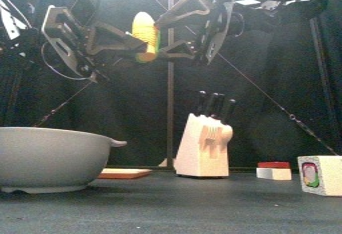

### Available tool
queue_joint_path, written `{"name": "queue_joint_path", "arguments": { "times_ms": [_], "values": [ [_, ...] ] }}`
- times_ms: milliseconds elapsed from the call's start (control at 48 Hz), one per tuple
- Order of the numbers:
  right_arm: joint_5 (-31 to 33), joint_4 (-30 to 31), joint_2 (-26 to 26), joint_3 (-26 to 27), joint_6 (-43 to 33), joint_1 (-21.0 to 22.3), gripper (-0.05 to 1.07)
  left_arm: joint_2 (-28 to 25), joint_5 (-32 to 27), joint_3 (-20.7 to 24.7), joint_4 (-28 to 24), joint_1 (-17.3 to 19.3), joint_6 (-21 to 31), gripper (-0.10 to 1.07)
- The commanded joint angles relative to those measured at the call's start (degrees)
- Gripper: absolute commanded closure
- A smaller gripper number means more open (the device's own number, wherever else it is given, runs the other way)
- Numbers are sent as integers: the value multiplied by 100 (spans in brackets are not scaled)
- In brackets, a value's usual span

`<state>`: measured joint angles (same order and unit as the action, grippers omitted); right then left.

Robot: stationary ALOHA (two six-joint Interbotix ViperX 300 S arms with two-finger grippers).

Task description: Remove corn husk

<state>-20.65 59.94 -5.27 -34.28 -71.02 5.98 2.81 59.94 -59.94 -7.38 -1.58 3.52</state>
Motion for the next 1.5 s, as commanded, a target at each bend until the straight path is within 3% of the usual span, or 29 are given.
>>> {"name": "queue_joint_path", "arguments": {
  "times_ms": [0, 292, 417, 438, 625, 875, 1021, 1208, 1479],
  "values": [
    [-44, 0, -88, 158, 0, -9, 22, 18, 62, 114, 18, 18, 0, 39],
    [-44, -79, -88, 167, -9, 0, 50, 18, 62, 114, 9, 18, 0, 39],
    [-44, -281, -88, 167, -18, 35, 56, 18, 62, 114, 9, 18, 0, 39],
    [-44, -545, -70, 149, -9, 35, 59, 18, 62, 114, 9, 18, 0, 39],
    [-44, -729, -18, 149, -18, 35, 59, 18, 62, 105, 9, 18, 0, 39],
    [-167, -220, -158, -35, 0, 44, 53, 62, 62, -9, -53, 35, -18, 39],
    [-844, 167, -158, -44, 0, 35, 37, 105, 62, -70, -492, 35, -26, 39],
    [-1063, 149, -105, -18, 9, 35, 21, 105, 70, -35, -984, 35, -18, 39],
    [-1099, 149, 193, 246, 9, 0, 18, 44, 70, 53, -1072, 0, -18, 39]
  ]
}}
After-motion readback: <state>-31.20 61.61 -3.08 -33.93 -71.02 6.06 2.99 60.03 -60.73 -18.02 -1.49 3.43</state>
